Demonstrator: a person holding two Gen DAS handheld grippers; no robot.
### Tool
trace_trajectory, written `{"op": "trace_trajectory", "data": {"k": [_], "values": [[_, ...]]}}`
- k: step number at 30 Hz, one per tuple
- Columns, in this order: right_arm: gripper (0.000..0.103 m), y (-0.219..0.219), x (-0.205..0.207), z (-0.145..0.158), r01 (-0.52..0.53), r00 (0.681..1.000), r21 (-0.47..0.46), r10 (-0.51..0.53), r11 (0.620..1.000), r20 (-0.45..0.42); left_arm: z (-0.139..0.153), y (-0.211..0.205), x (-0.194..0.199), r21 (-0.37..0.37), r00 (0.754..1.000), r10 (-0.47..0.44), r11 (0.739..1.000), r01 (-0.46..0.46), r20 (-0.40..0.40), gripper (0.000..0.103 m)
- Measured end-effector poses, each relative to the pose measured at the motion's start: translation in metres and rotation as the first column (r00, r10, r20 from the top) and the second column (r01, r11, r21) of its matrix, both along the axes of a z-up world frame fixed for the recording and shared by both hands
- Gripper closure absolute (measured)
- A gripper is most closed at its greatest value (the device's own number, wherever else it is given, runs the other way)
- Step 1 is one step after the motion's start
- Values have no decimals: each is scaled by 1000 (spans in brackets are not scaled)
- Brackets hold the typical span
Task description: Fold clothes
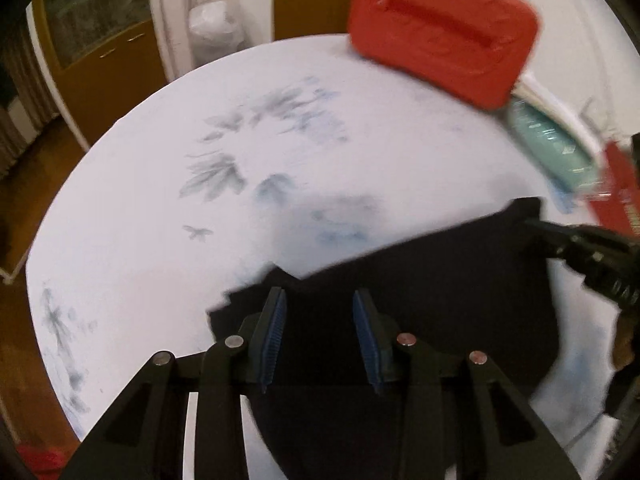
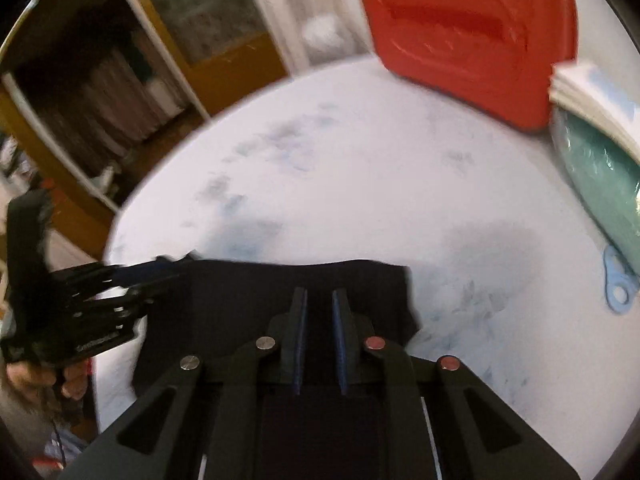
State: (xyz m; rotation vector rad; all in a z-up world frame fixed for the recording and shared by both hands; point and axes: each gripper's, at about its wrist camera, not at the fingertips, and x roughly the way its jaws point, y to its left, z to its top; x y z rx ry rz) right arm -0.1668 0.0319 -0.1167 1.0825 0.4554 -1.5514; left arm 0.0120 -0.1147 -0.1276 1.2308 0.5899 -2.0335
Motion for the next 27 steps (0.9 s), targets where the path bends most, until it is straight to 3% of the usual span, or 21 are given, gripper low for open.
{"op": "trace_trajectory", "data": {"k": [2, 4, 8, 9, 10, 11, 13, 16, 20, 27], "values": [[103, -6, -12, -21, 52, 999, 64, -52, 997, 1, -10, -12, 4, -14, 999, 35, 999, -34, 28, 58], [103, -7, -13, -25, 66, 998, 61, -66, 996, -12, -10, -16, 11, -28, 998, 52, 998, -51, 33, 36], [103, 3, -8, -9, 115, 991, 33, -112, 993, -77, -6, -23, 27, -47, 995, 94, 995, -93, 27, 36], [99, 9, -8, -3, 136, 987, 17, -134, 991, -85, 1, -23, 35, -43, 993, 115, 992, -115, 9, 36], [88, 18, -9, 3, 153, 985, 0, -153, 988, -78, 7, -20, 42, -22, 992, 125, 992, -125, -15, 35], [69, 27, -8, 8, 166, 984, -14, -167, 986, -66, 13, -17, 48, 6, 991, 129, 992, -129, -42, 30], [46, 43, -3, 15, 160, 987, -21, -161, 987, -12, 15, -4, 54, 34, 991, 117, 993, -115, -65, 25], [44, 57, 4, 16, 158, 987, -14, -158, 987, 38, 13, 14, 58, 65, 991, 107, 993, -102, -79, 25], [40, 70, 13, 7, 165, 984, 10, -166, 986, 70, -4, 23, 63, 98, 982, 176, 981, -169, -63, 25], [40, 76, 10, -13, 180, 977, 33, -183, 983, 110, 3, 33, 62, 70, 977, 194, 980, -188, -94, 25]]}}
